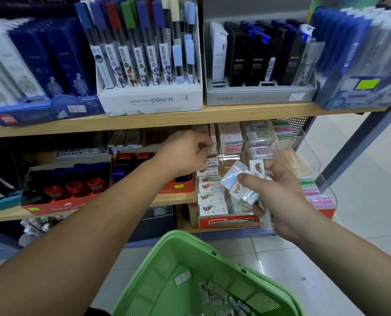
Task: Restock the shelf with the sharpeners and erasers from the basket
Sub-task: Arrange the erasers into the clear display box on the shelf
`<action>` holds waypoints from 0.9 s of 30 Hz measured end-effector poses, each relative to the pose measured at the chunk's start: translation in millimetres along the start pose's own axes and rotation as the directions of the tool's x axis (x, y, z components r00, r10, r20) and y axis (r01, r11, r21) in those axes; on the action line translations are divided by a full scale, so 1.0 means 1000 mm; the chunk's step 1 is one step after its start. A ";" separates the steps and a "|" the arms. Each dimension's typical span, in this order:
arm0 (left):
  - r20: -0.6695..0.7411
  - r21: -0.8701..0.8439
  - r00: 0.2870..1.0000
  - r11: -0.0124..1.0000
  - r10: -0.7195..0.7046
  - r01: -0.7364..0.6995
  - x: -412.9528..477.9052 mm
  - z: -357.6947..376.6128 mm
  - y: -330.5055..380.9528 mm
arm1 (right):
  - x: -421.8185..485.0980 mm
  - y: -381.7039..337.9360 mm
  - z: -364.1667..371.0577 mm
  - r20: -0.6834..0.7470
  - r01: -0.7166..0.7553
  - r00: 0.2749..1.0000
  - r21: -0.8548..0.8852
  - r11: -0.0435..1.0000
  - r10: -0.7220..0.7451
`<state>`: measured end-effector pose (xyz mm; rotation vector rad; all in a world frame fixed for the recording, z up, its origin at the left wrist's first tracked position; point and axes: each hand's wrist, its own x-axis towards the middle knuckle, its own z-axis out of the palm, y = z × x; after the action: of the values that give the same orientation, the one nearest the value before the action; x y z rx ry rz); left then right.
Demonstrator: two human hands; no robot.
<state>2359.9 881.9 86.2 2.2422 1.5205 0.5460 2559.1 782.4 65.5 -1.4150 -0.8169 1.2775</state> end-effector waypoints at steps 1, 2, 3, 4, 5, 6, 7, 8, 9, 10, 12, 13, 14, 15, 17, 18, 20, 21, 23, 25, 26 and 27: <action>0.016 -0.165 1.000 0.986 -0.009 0.011 -0.004 -0.002 0.006 | 0.000 0.000 0.001 0.017 0.002 1.000 -0.001 1.000 -0.002; 0.099 -0.346 0.995 0.937 -0.017 0.051 -0.009 -0.003 0.011 | -0.001 -0.001 0.002 0.033 0.003 0.999 -0.002 1.000 -0.003; 0.204 -0.473 0.979 0.875 -0.011 0.108 -0.014 -0.003 0.015 | -0.001 -0.001 0.004 0.046 0.004 0.999 -0.003 1.000 -0.004; 0.273 -0.526 0.962 0.839 0.012 0.138 -0.020 -0.002 0.018 | -0.001 0.000 0.005 0.059 0.006 0.998 -0.006 1.000 -0.005; 0.303 -0.551 0.952 0.822 0.036 0.144 -0.025 0.000 0.017 | -0.001 0.000 0.006 0.071 0.008 0.997 -0.009 1.000 -0.007; 0.311 -0.573 0.949 0.807 0.052 0.143 -0.029 0.001 0.016 | -0.001 0.001 0.007 0.084 0.009 0.996 -0.013 1.000 -0.008; 0.312 -0.592 0.949 0.792 0.051 0.151 -0.032 0.000 0.015 | -0.001 0.002 0.008 0.096 0.011 0.995 -0.015 1.000 -0.010; 0.309 -0.607 0.950 0.779 0.048 0.158 -0.034 -0.002 0.014 | -0.001 0.003 0.009 0.103 0.013 0.995 -0.016 1.000 -0.011; 0.302 -0.612 0.952 0.774 0.041 0.160 -0.034 -0.004 0.015 | -0.002 0.003 0.009 0.104 0.014 0.994 -0.013 1.000 -0.012; 0.290 -0.599 0.957 0.785 0.028 0.159 -0.035 -0.005 0.016 | -0.001 0.003 0.009 0.095 0.012 0.995 -0.009 1.000 -0.011; 0.253 -0.564 0.967 0.808 -0.024 0.167 -0.034 -0.005 0.018 | 0.002 0.003 0.007 0.044 0.012 0.999 0.003 1.000 -0.013; 0.236 -0.566 0.970 0.803 -0.057 0.185 -0.033 -0.003 0.020 | 0.005 0.004 0.006 0.001 0.013 1.000 0.007 1.000 -0.013; 0.223 -0.580 0.970 0.787 -0.095 0.210 -0.032 -0.002 0.021 | 0.007 0.003 0.003 -0.044 0.013 0.999 0.009 1.000 -0.012; 0.214 -0.594 0.968 0.770 -0.131 0.235 -0.031 0.000 0.021 | 0.009 0.002 0.000 -0.082 0.019 0.996 0.008 1.000 -0.018; 0.186 -0.598 0.967 0.761 -0.173 0.251 -0.029 0.003 0.021 | 0.011 -0.001 -0.008 -0.125 0.055 0.991 -0.009 0.998 -0.055; 0.163 -0.584 0.971 0.776 -0.177 0.239 -0.028 0.007 0.021 | 0.011 -0.004 -0.014 -0.145 0.076 0.986 -0.024 0.997 -0.079; 0.095 -0.531 0.983 0.827 -0.160 0.186 -0.025 0.015 0.023 | 0.011 -0.009 -0.028 -0.196 0.112 0.973 -0.048 0.993 -0.120; 0.060 -0.514 0.986 0.842 -0.154 0.162 -0.023 0.019 0.025 | 0.012 -0.011 -0.035 -0.224 0.120 0.966 -0.050 0.992 -0.128; -0.003 -0.524 0.987 0.842 -0.158 0.133 -0.016 0.027 0.033 | 0.013 -0.014 -0.049 -0.259 0.112 0.959 -0.031 0.993 -0.116; -0.047 -0.555 0.985 0.824 -0.164 0.111 -0.006 0.034 0.045 | 0.013 -0.015 -0.060 -0.274 0.091 0.958 0.025 0.996 -0.080; -0.064 -0.562 0.983 0.820 -0.170 0.105 -0.001 0.037 0.050 | 0.013 -0.015 -0.062 -0.275 0.080 0.959 0.048 0.996 -0.064; -0.073 -0.558 0.983 0.824 -0.170 0.101 0.007 0.041 0.055 | 0.013 -0.015 -0.064 -0.275 0.074 0.960 0.062 0.995 -0.054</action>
<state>2427.0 865.4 79.8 1.6651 1.3388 0.9537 2625.6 783.4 71.6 -1.4561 -0.6176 1.0234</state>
